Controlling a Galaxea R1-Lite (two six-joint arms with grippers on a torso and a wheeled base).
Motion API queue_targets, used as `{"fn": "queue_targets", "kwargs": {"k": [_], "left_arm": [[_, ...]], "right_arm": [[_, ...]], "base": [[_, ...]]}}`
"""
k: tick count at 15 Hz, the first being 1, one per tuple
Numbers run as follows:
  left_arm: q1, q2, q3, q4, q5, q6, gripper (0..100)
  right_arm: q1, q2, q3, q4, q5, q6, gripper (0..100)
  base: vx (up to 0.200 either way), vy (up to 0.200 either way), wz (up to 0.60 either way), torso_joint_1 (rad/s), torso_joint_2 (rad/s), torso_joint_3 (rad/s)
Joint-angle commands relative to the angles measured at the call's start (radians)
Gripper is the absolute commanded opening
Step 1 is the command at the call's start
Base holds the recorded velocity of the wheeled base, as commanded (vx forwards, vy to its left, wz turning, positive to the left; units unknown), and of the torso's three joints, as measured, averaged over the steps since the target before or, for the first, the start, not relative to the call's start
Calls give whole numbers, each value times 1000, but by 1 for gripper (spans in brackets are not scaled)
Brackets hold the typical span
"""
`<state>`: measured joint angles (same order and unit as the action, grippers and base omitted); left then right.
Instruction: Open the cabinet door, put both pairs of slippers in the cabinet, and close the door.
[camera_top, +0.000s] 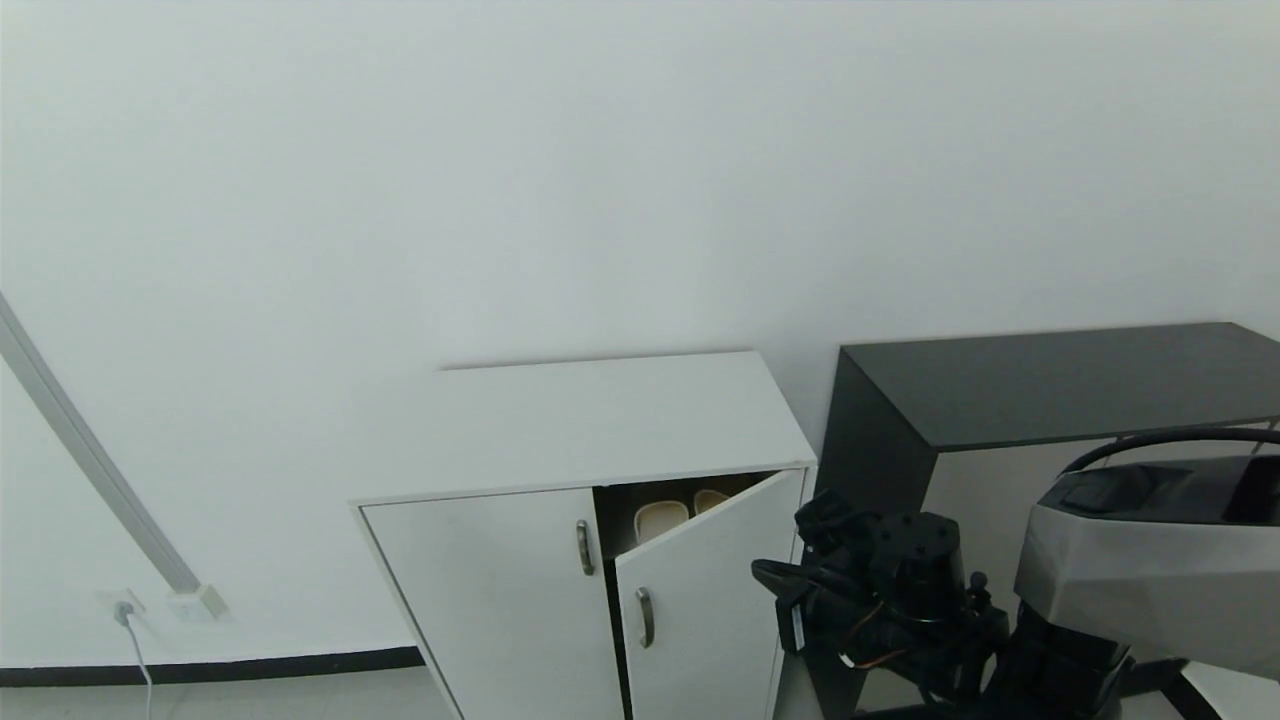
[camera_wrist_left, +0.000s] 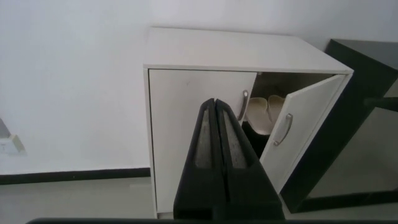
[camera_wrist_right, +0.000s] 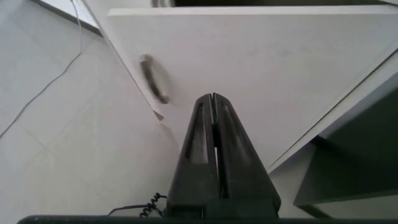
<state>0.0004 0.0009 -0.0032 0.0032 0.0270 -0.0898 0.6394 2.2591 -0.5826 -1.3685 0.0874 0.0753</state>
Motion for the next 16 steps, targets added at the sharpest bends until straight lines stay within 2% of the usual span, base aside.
{"fn": "queue_targets", "kwargs": {"k": [1,8,12,16], "left_arm": [[1,1,0,0,1,-1,0],[1,1,0,0,2,1,0],[0,1,0,0,2,-1,0],[1,-1,0,0,2,-2,0]], "right_arm": [[-3,51,-31,6,0,0,0],[-6,97,-237,197,-8,3,0],[-12,146,-378,313,-78,1,0],[-12,157,-461,398,-86,1,0]], "base": [[0,0,0,0,0,0],[0,0,0,0,0,0],[0,0,0,0,0,0],[0,0,0,0,0,0]]}}
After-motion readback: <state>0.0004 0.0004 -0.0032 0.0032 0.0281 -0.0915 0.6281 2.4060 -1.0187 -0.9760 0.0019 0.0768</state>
